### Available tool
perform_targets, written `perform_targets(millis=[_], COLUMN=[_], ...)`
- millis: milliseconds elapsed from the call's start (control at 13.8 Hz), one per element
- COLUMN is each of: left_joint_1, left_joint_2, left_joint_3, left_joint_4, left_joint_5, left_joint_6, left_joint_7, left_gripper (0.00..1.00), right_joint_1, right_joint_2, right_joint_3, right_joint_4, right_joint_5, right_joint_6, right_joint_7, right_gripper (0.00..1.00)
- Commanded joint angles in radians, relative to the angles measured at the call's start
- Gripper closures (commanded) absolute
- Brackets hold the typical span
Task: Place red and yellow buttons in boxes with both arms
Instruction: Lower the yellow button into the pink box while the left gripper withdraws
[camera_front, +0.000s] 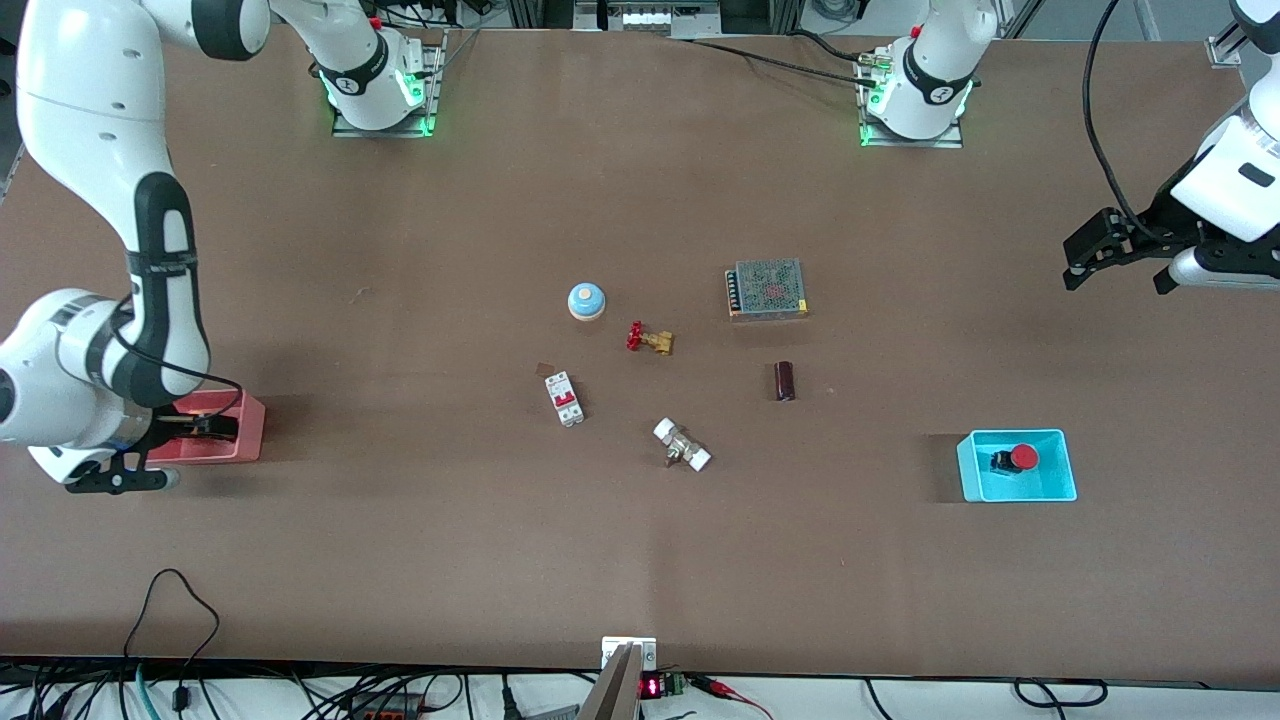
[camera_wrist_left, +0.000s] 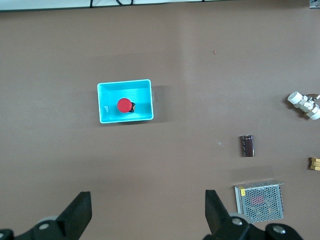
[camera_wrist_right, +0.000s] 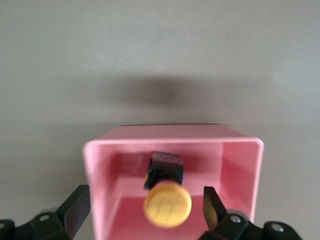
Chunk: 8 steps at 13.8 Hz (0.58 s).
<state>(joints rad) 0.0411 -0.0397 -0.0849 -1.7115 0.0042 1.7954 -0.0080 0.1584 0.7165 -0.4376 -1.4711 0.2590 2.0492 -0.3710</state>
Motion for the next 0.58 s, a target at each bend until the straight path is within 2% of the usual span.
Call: perform_targets(millis=[0, 290, 507], left_joint_1=[0.013, 0.013, 0.013], left_joint_2=[-0.031, -0.031, -0.032], left_joint_3=[-0.007, -0.007, -0.007], left_joint_4=[-0.030, -0.016, -0.019], left_joint_5=[-0.018, -0.016, -0.016], left_joint_6=[0.010, 0.013, 0.004], left_joint_7=[0.026, 0.020, 0.014], left_gripper=[0.00, 0.00, 0.00], right_joint_1=[0.003, 0.059, 0.098], right_joint_2=[-0.149, -0.300, -0.354], right_joint_3=[0.014, 0.013, 0.005], right_joint_4=[-0.023, -0.018, -0.015], right_joint_5=[0.016, 0.011, 0.006], right_joint_6=[-0.095, -0.202, -0.300], right_joint_7=[-0.019, -0.013, 0.059], right_gripper=[0.00, 0.00, 0.00])
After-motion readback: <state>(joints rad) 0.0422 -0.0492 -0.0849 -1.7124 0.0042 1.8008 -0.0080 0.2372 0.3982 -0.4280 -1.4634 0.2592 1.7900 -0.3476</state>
